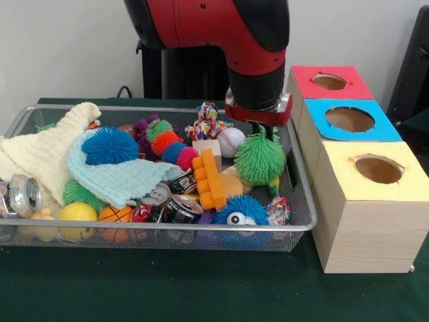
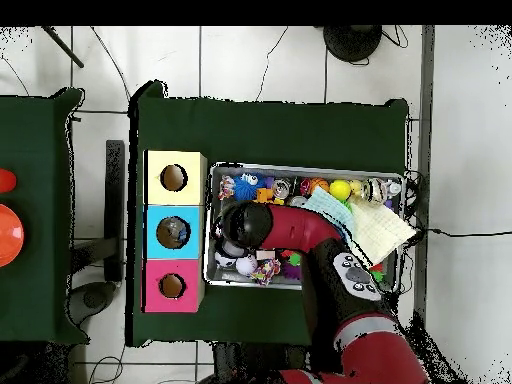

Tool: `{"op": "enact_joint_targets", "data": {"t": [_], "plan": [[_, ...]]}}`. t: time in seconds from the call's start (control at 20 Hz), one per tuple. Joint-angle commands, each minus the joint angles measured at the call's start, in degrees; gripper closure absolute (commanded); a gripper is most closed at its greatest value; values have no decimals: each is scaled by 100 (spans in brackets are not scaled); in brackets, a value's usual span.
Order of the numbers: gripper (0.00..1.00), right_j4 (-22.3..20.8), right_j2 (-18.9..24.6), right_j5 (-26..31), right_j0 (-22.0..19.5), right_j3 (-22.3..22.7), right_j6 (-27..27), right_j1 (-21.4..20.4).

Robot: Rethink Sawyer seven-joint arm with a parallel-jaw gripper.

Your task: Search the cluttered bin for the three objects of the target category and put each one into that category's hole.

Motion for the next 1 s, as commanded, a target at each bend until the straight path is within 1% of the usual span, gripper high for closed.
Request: {"op": "enact_joint_targets", "data": {"t": [0.05, 0.1, 0.15, 0.2, 0.45, 0.55, 0.65, 0.75, 0.85, 1.0], "plan": [[0, 111, 63, 196, -5, -802, 372, 280], [0, 111, 62, 157, -4, -804, 383, 268], [0, 123, -3, 269, 40, -892, 454, 270], [0, 116, -189, 707, 156, -1101, 598, 220], [0, 59, -434, 943, 171, -1389, 696, 61], [0, 18, -585, 1186, 221, -1557, 758, 12], [0, -37, -678, 1544, 229, -1835, 685, 61], [0, -23, -658, 1760, 166, -2007, 563, 138], [0, -35, -657, 1819, 124, -2175, 496, 242], [0, -78, -693, 1698, 89, -2327, 504, 375]]}}
